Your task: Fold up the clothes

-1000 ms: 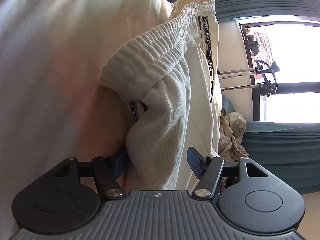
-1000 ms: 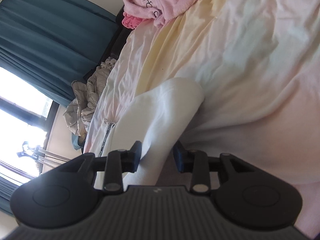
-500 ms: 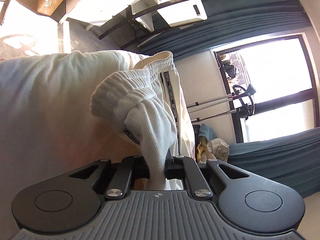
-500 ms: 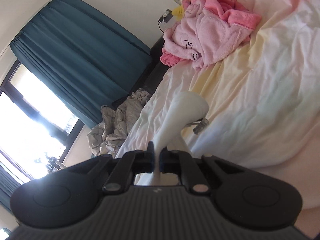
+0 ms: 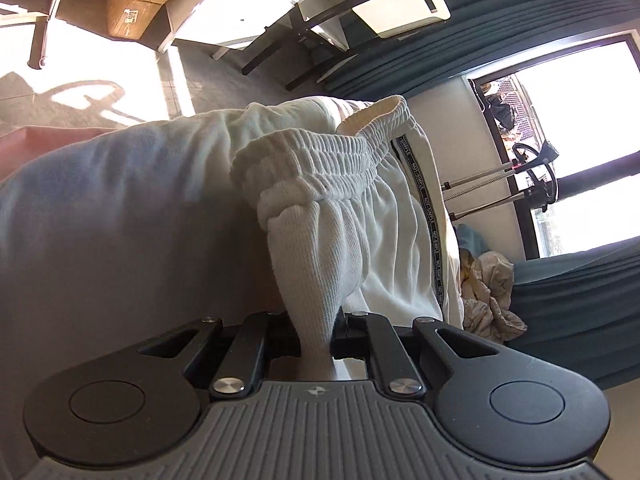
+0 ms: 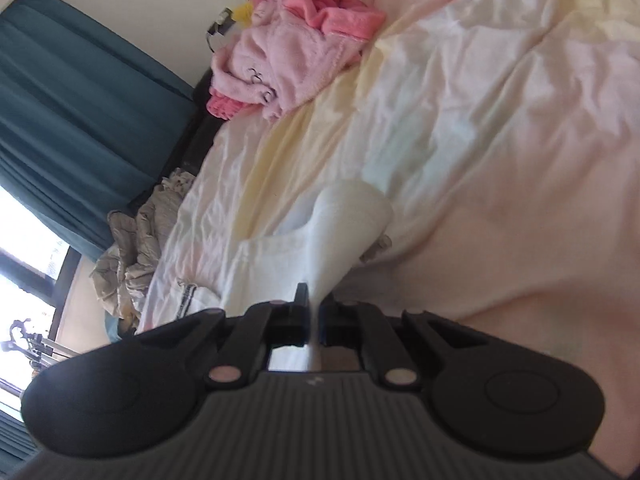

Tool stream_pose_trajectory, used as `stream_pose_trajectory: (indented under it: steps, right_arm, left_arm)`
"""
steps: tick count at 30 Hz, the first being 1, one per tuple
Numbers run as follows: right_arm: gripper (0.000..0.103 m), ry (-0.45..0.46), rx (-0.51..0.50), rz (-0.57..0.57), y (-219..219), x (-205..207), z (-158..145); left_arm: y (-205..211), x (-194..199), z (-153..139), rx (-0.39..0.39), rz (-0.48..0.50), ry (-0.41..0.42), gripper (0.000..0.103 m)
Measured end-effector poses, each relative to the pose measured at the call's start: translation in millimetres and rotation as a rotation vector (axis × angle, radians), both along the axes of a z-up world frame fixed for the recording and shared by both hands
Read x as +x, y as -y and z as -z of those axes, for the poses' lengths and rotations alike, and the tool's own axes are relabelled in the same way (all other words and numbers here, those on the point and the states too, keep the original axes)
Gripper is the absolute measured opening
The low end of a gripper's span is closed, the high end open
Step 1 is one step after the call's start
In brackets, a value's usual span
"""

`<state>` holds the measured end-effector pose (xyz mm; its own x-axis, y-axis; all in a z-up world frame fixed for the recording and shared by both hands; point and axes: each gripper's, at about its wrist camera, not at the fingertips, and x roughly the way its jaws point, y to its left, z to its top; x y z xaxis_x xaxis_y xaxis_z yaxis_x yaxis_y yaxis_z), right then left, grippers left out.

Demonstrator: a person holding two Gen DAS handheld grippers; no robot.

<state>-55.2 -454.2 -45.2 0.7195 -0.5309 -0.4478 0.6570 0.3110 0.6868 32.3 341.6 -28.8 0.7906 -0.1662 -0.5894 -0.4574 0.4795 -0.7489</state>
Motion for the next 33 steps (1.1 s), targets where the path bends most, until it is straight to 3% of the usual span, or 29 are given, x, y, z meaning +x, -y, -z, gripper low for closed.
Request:
stream_pose_trajectory:
  steps: [2, 3, 9, 10, 13, 14, 15, 16, 17, 19, 24, 27, 33]
  right_arm:
    - [0.005, 0.018, -0.139, 0.005, -11, -1, -16]
    - [0.005, 0.001, -0.14, 0.008, -10, -1, -16]
    - [0.005, -0.172, 0.28, 0.054, 22, -7, 48]
    - [0.005, -0.184, 0.291, 0.051, 23, -6, 50]
    - [0.01, -0.218, 0.236, 0.034, 18, -1, 40]
    - [0.013, -0.225, 0.222, 0.041, 17, -1, 38]
    - [0.024, -0.228, 0.211, 0.053, 16, -2, 36]
    - [0.034, -0.228, 0.183, 0.049, 12, -1, 33]
    - [0.047, -0.225, 0.144, 0.037, 8, 1, 29]
    - [0.048, -0.22, 0.068, 0.011, -1, 5, 20]
    - [0.052, -0.206, -0.124, -0.052, -23, 15, -2]
    - [0.055, -0.196, -0.239, -0.09, -37, 21, -15]
    - [0.054, -0.178, -0.457, -0.189, -66, 37, -38]
  left_arm:
    - [2, 0, -6, 0.027, 0.003, 0.012, 0.011]
    - [3, 0, -7, 0.038, 0.005, 0.012, 0.011]
    - [7, 2, -3, 0.098, 0.027, -0.024, 0.012]
    - [8, 2, -4, 0.111, 0.031, -0.03, 0.012]
    - [12, 2, -11, 0.166, 0.053, -0.041, 0.014]
    - [15, 1, -16, 0.199, 0.062, -0.043, 0.02]
    - [17, 0, -21, 0.234, 0.071, -0.045, 0.022]
    - [20, -3, -26, 0.272, 0.084, -0.037, 0.031]
    - [23, -6, -32, 0.304, 0.094, -0.032, 0.048]
    - [30, -15, -44, 0.383, 0.103, -0.012, 0.064]
    - [70, -24, -75, 0.597, 0.15, 0.053, 0.071]
    - [114, -17, -88, 0.7, 0.222, 0.101, 0.073]
    - [206, 10, -86, 0.757, 0.354, 0.172, 0.074]
